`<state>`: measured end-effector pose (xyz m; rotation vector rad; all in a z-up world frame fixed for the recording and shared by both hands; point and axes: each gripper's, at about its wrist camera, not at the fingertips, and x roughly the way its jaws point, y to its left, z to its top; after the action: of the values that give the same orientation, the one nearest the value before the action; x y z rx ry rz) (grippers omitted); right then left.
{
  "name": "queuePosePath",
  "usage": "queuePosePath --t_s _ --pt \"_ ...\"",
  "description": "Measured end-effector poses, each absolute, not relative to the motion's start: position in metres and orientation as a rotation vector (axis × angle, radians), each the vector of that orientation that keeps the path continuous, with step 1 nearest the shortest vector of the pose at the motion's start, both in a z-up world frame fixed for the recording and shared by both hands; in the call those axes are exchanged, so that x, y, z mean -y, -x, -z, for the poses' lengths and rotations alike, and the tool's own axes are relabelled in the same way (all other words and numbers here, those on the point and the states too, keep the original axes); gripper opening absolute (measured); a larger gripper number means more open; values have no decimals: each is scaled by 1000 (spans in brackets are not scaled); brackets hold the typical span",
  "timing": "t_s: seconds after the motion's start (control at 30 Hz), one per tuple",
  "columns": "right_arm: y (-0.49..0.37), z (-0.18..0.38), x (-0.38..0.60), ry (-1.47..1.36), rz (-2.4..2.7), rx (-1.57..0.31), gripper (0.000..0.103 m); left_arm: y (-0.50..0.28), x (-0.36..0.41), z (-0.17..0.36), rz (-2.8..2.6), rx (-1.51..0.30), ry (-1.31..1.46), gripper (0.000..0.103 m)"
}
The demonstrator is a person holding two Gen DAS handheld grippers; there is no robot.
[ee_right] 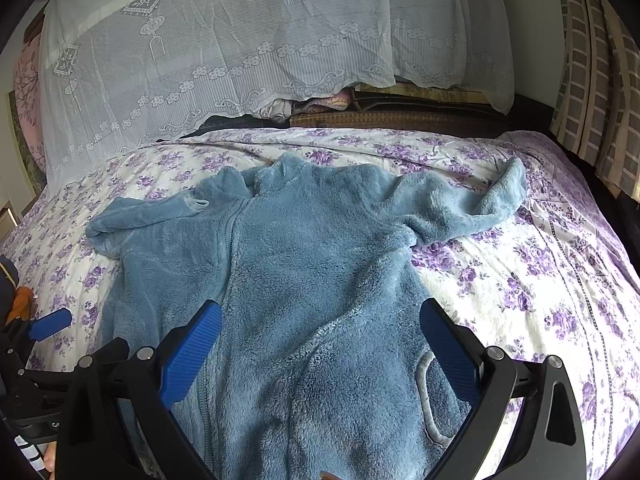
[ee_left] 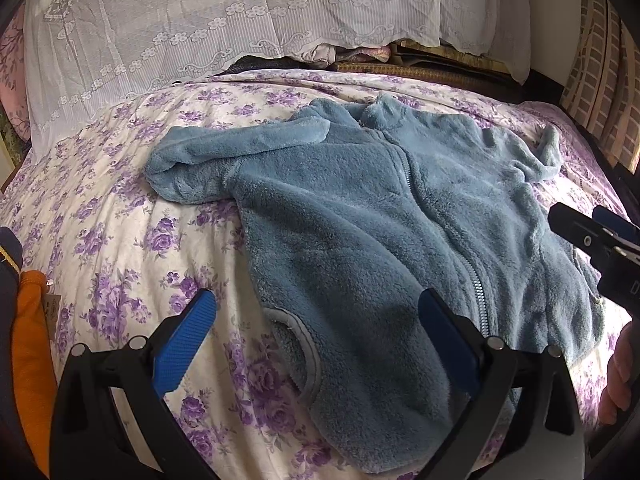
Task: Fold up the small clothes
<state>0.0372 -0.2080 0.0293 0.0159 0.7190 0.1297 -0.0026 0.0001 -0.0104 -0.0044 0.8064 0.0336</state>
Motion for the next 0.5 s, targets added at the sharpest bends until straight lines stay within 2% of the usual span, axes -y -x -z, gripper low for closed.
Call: queuePosePath --t_s 0.5 --pt "-36 -29 210 -22 -132 -719 100 3 3 14 -36 -813 -5 99"
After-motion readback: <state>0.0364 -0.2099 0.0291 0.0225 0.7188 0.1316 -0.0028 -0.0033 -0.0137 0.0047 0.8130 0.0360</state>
